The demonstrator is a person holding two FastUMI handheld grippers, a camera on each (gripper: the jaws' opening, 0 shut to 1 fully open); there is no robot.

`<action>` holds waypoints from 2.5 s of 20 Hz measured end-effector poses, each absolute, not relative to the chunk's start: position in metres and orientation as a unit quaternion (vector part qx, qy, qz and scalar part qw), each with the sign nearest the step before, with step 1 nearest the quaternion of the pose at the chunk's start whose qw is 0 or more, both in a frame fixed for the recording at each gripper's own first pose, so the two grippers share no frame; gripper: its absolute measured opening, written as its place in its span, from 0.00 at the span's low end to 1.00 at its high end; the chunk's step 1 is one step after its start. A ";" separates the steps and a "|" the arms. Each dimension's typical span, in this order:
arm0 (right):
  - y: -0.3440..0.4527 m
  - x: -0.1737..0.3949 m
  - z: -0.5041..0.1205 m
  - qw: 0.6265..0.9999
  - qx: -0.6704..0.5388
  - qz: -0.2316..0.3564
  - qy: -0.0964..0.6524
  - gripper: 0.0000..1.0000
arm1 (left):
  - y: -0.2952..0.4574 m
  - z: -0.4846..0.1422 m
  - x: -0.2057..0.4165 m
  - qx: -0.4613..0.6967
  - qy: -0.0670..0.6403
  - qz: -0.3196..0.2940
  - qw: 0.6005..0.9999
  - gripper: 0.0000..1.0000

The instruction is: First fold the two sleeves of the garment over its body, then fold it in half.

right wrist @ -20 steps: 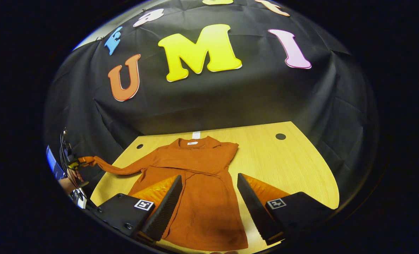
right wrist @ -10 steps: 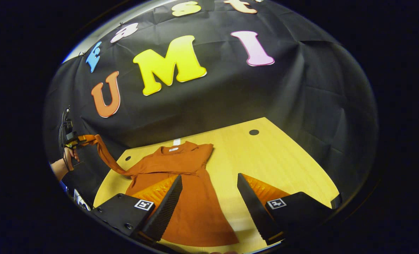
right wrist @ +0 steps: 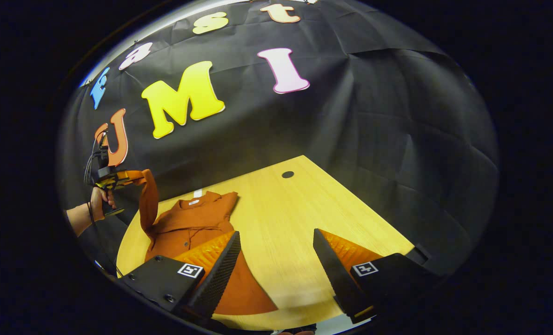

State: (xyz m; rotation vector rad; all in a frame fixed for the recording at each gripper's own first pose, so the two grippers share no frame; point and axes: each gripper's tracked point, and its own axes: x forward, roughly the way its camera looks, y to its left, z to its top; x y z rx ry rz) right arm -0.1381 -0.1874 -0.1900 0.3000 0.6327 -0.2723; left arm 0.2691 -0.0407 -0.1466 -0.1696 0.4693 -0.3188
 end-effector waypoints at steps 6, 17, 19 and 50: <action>-0.227 -0.184 -0.159 0.924 0.120 -0.195 0.307 1.00 | -0.125 -0.248 0.277 -0.043 0.297 -0.180 0.937 0.04; -0.236 -0.216 -0.152 0.909 0.115 -0.234 0.326 1.00 | -0.158 -0.343 0.261 0.085 0.358 -0.153 0.917 0.10; -0.233 -0.209 -0.151 0.910 0.116 -0.230 0.325 1.00 | -0.171 -0.347 0.256 0.087 0.359 -0.168 0.914 0.14; -0.102 -0.055 -0.132 0.963 0.062 -0.001 0.262 1.00 | -0.076 -0.130 0.090 -0.047 0.183 -0.182 0.965 0.99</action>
